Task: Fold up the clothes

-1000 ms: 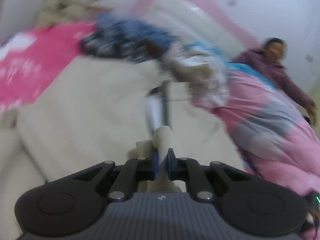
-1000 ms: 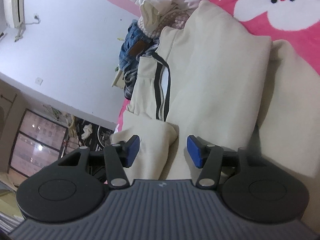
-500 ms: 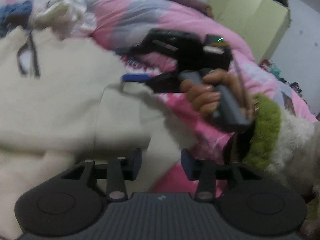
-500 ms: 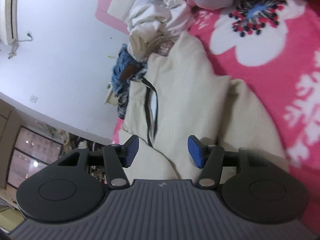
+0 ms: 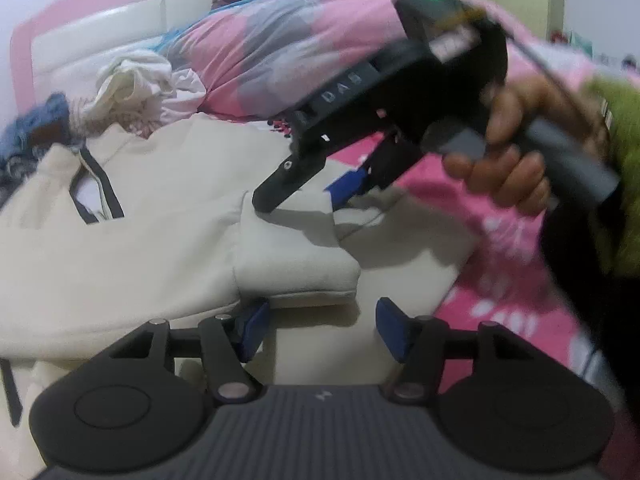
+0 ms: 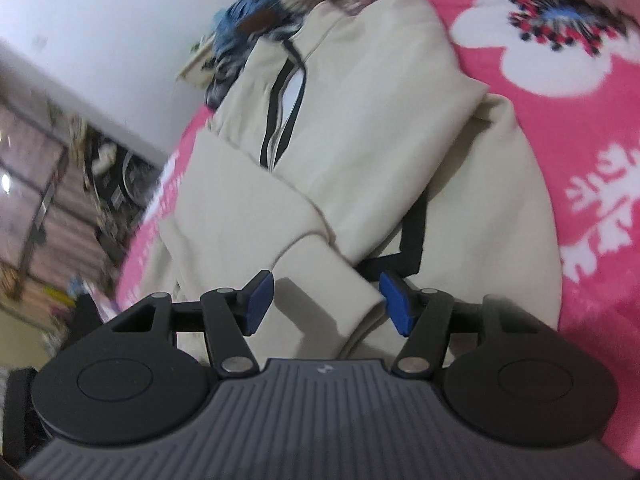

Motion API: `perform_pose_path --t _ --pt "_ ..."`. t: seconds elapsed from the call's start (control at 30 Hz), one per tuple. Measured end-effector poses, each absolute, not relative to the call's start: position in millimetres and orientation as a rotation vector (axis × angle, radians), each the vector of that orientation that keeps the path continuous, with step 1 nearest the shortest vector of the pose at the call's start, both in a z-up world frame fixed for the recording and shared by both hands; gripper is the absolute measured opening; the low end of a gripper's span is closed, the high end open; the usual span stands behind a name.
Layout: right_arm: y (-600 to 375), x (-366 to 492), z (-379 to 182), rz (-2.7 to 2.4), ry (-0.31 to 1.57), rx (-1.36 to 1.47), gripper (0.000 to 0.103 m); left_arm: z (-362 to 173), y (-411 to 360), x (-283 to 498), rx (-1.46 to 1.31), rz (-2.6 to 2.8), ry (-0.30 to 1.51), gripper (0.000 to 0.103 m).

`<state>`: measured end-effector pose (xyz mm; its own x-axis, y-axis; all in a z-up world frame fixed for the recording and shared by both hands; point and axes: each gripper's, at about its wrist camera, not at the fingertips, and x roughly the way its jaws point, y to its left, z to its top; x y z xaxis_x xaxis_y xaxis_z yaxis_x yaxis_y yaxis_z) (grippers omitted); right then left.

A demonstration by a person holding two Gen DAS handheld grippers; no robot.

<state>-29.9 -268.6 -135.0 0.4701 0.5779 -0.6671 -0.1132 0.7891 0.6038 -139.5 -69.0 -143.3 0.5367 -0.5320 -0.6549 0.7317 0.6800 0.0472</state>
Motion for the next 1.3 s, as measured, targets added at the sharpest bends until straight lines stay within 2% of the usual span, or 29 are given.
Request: perform_pose_path --t 0.2,0.27,0.3,0.33,0.37,0.4,0.47,0.5,0.8,0.97,1.13,1.17,1.23,1.3 --pt "-249.0 -36.0 -120.4 0.486 1.009 0.315 0.054 -141.4 -76.5 -147.7 0.402 -0.747 0.592 0.057" --pt "-243.4 -35.3 -120.2 0.495 1.016 0.264 0.038 -141.7 -76.1 -144.4 0.374 -0.747 0.628 0.057" --pt "-240.9 -34.8 -120.5 0.5 1.018 0.25 0.024 -142.2 -75.7 -141.8 0.351 -0.747 0.648 0.057" --pt "-240.1 -34.8 -120.1 0.504 1.014 0.249 0.016 -142.8 -74.6 -137.4 0.311 -0.745 0.669 0.056" --pt "-238.5 -35.7 -118.1 0.506 1.005 0.244 0.014 -143.2 -73.3 -132.8 0.269 -0.743 0.689 0.048" --pt "-236.8 -36.7 -115.9 0.507 0.997 0.238 0.012 -143.3 -71.3 -127.3 0.221 -0.737 0.708 0.035" --pt "-233.9 -38.4 -110.7 0.5 0.975 0.214 0.01 -141.7 -65.8 -116.1 0.12 -0.727 0.743 0.026" --pt "-234.6 -39.1 -107.0 0.498 0.961 0.219 0.009 -138.9 -62.1 -112.0 0.071 -0.728 0.749 0.025" --pt "-251.8 -48.4 -51.7 0.518 0.858 0.257 0.008 -108.3 -47.5 -104.8 -0.158 -0.847 0.745 0.024" --pt "-266.6 -49.2 -77.3 0.452 0.938 0.258 0.009 -124.4 -61.5 -105.1 -0.115 -0.849 0.806 0.027" --pt "-268.1 -47.0 -119.5 0.374 1.028 0.256 0.019 -129.6 -38.4 -107.5 -0.107 -0.767 0.87 0.035" --pt "-270.9 -49.5 -115.5 0.374 1.006 0.268 0.021 -125.5 -25.8 -108.0 -0.119 -0.75 0.866 0.038" --pt "-276.5 -55.3 -104.8 0.358 0.949 0.27 0.032 -114.2 6.1 -106.7 -0.14 -0.686 0.846 0.042" --pt "-279.5 -57.5 -92.9 0.323 0.893 0.236 0.032 -103.7 38.3 -99.1 -0.135 -0.578 0.829 0.046"
